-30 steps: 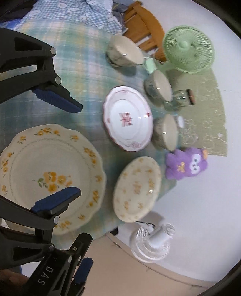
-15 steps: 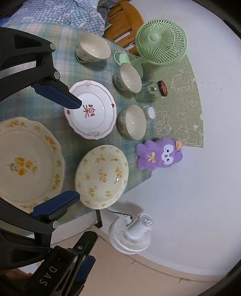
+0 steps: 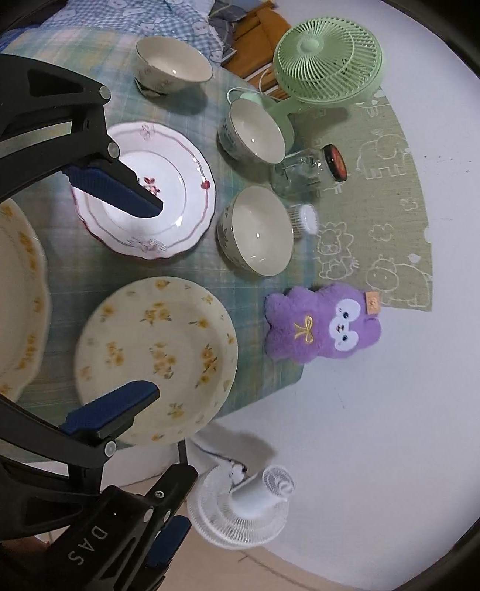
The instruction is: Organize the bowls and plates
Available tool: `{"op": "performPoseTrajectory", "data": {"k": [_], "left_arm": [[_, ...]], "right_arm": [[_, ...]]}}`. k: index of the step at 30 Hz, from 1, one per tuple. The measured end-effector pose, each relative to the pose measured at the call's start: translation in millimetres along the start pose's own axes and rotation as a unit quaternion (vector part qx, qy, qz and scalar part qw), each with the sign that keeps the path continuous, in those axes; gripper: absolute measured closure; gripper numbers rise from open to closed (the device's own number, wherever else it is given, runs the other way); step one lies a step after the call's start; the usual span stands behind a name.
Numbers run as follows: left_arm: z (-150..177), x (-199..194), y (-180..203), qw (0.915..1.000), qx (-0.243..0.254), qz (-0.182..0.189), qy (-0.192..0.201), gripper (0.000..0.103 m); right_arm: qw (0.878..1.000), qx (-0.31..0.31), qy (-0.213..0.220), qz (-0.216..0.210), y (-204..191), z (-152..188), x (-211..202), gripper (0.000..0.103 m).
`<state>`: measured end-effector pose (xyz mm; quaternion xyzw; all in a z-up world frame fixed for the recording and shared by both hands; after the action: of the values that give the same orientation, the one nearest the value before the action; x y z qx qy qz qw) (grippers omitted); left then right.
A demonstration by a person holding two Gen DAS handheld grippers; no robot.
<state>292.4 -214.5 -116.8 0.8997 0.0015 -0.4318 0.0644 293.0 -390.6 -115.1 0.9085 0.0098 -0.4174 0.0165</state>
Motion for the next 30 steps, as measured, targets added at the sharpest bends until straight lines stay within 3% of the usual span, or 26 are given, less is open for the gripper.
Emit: {"op": "performPoseTrajectory", "data": {"k": [13, 18, 30], "left_arm": [[-9.8, 90.3, 9.6, 0.9987, 0.007, -0.042, -0.029, 0.020], [-10.6, 112.1, 15.1, 0.9981, 0.033, -0.041, -0.032, 0.024], [2.7, 144.1, 20.5, 0.9957, 0.044, -0.041, -0.070, 0.031]], "right_arm": [[0.999, -0.006, -0.048, -0.011, 8.0, -2.8, 91.0, 0.032], [0.998, 0.004, -0.063, -0.009, 14.3, 2.0, 110.5, 0.032], [0.995, 0.016, -0.098, -0.003, 24.5, 18.1, 138.8, 0.032]]}}
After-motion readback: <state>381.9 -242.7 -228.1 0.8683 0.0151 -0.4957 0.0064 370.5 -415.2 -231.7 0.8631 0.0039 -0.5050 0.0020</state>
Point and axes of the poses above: each gripper's, at about its wrist camera, not at the fingertips, and x roughly the way its jaws point, y to its right, z to its underside, the point moved 8 cm from there along x, roughly the way its jaws point, and after that the axes turned 7 degrees about -x, right-handed, at the moved point
